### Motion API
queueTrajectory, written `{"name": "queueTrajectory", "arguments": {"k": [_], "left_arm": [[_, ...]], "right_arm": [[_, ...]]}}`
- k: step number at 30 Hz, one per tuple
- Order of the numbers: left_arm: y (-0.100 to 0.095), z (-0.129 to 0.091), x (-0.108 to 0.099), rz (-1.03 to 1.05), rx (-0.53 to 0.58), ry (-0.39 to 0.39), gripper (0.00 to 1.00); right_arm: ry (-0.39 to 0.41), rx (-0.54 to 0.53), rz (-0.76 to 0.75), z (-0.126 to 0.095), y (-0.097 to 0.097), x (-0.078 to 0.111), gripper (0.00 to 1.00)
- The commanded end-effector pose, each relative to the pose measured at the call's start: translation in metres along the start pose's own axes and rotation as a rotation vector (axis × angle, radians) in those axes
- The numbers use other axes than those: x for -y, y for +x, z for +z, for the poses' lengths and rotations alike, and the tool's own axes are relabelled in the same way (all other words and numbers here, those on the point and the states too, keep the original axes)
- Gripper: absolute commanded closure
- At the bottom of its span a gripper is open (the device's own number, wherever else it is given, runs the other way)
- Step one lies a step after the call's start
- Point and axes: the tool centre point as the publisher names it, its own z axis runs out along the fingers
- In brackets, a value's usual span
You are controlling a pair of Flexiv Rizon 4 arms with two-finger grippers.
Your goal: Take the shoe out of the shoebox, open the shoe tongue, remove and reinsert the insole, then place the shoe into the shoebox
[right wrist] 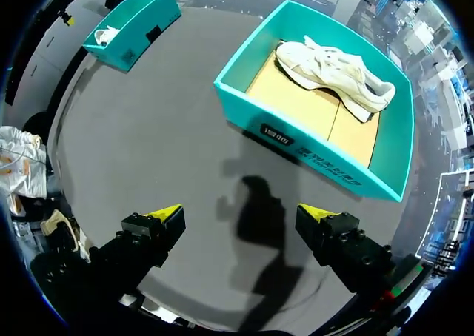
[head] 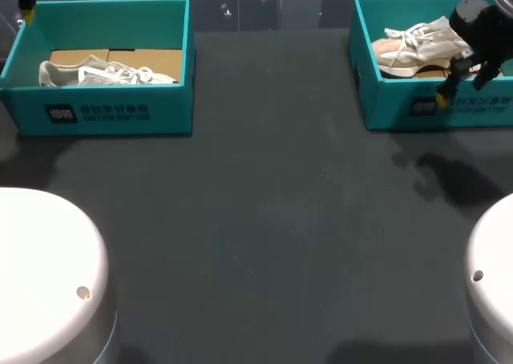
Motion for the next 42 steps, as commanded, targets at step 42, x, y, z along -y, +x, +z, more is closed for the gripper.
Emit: {"name": "queueTrajectory", "arguments": {"k": [42], "left_arm": [[0.000,0.000,0.001,0.001,-0.002,-0.002,0.00]], "right_arm": [[0.123,0.186,0.470,0.017,-0.194,-0.142,0.00]]}}
